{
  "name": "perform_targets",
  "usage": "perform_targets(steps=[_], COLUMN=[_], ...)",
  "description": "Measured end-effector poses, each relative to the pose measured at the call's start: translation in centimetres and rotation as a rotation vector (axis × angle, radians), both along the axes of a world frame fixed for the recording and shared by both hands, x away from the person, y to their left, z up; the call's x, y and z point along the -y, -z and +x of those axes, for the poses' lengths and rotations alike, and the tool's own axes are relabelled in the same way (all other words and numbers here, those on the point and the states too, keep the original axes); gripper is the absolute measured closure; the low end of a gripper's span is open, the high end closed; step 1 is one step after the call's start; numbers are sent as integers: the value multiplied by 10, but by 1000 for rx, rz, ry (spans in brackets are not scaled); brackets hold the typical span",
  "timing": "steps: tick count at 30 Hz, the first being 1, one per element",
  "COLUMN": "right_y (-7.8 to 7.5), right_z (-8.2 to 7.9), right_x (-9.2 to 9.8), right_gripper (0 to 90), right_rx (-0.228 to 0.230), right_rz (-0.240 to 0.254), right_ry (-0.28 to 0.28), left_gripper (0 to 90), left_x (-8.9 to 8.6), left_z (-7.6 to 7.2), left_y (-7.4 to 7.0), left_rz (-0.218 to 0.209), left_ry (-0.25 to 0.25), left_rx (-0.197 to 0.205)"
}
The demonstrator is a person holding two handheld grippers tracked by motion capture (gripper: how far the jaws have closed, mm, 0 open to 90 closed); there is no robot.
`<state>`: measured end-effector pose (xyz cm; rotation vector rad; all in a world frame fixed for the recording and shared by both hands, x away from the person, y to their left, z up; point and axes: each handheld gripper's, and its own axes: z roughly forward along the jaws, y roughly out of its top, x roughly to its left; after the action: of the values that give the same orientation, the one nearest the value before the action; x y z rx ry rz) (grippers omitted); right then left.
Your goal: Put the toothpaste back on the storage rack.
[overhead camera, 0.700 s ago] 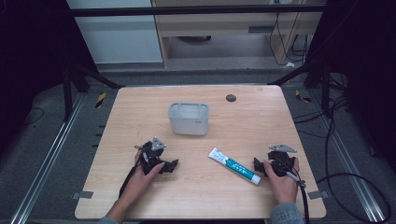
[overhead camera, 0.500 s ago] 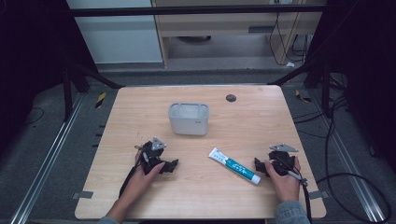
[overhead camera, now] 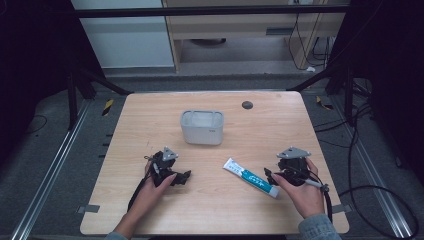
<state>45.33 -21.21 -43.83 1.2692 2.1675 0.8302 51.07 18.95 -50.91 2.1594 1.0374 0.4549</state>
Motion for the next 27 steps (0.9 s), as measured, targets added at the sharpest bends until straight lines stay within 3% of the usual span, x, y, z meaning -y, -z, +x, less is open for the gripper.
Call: perform_targets(steps=[3,4,11,19,27], right_y=[-9,-15,-25,-22,-17], right_z=[0,1,9,19,21], right_x=[-10,-20,-49,-64,-74], right_gripper=[190,196,220,325,283], right_rx=[5,-9,-59,-113,-158], right_rz=[-17,-41,-81,-93,-128], right_ry=[-32,-66,-159,-226,-266], left_gripper=[0,0,0,0,0], left_x=[0,0,0,0,0], left_z=[0,0,0,0,0], left_y=[0,0,0,0,0], left_rz=[1,1,2,2,2], left_ry=[1,1,2,3,3], left_rx=[0,0,0,0,0])
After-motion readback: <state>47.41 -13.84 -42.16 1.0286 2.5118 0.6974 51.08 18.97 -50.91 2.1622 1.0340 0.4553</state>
